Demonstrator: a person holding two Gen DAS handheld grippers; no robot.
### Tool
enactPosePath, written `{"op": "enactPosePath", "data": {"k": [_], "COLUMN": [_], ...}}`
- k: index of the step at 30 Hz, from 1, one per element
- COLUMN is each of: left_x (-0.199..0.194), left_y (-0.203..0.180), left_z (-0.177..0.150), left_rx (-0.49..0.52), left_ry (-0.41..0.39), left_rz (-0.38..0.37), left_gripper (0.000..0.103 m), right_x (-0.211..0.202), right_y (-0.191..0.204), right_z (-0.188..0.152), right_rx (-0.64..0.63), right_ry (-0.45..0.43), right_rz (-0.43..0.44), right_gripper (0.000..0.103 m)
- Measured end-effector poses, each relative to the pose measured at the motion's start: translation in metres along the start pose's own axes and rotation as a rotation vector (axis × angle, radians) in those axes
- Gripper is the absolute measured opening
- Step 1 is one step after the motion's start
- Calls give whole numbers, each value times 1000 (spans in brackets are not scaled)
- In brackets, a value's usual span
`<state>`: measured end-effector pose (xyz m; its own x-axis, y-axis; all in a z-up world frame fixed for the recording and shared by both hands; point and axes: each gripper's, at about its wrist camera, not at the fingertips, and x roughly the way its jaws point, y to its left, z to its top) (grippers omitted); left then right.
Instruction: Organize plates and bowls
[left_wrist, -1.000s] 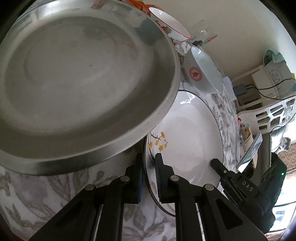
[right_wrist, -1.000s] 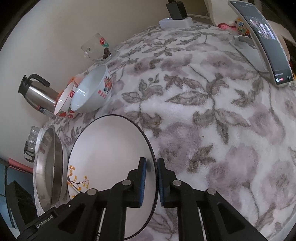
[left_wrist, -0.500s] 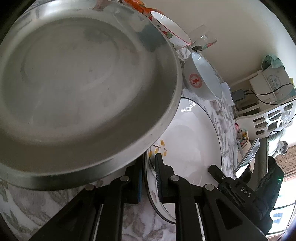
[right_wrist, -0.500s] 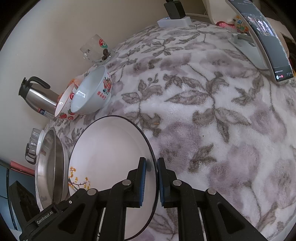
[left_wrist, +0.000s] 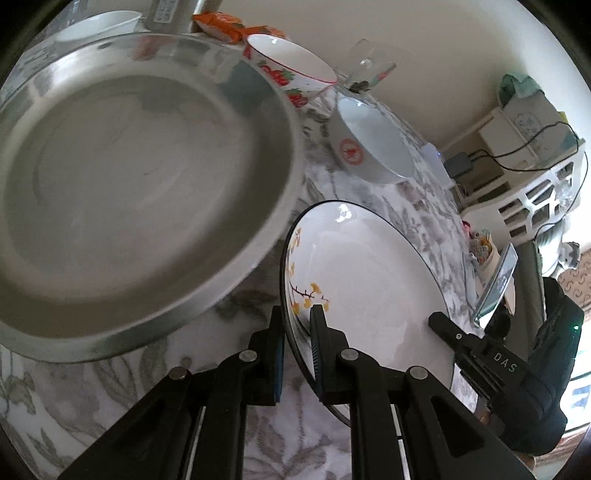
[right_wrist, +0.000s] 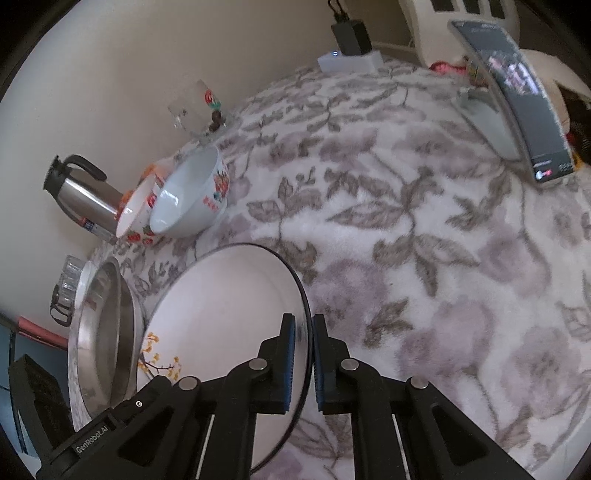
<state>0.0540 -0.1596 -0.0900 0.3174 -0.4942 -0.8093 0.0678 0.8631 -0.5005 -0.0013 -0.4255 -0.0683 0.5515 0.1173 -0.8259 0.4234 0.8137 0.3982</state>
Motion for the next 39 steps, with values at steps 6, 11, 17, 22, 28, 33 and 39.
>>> {"op": "enactPosePath", "data": {"k": [6,11,17,22,28,33,39], "left_x": [0,-6,-17,-37,-67,-83,-106], "left_y": [-5,-10,-22,-30,-35,-29,-13], "left_z": [-3,-3,1,6,15,23,34], "left_rx": [10,36,71,104,139,141,131], "left_ry": [15,0,-26,-74,-145,-167,-200], "left_rz": [-26,-39,-66,-96,-118,-127,-135], "left_gripper": [14,14,14,14,14,14,14], "right_x": [-11,-18,-37,-58,-75,-82,-82], "right_y": [-6,-5,1,8,22,39,59], "right_z": [1,2,4,6,4,0,-6], "right_rx": [16,3,-15,-33,-55,-77,-81], "right_ry": [-22,-46,-102,-168,-224,-245,-247], "right_rz": [11,10,7,30,68,100,137], "right_gripper": [9,9,9,9,9,9,9]}}
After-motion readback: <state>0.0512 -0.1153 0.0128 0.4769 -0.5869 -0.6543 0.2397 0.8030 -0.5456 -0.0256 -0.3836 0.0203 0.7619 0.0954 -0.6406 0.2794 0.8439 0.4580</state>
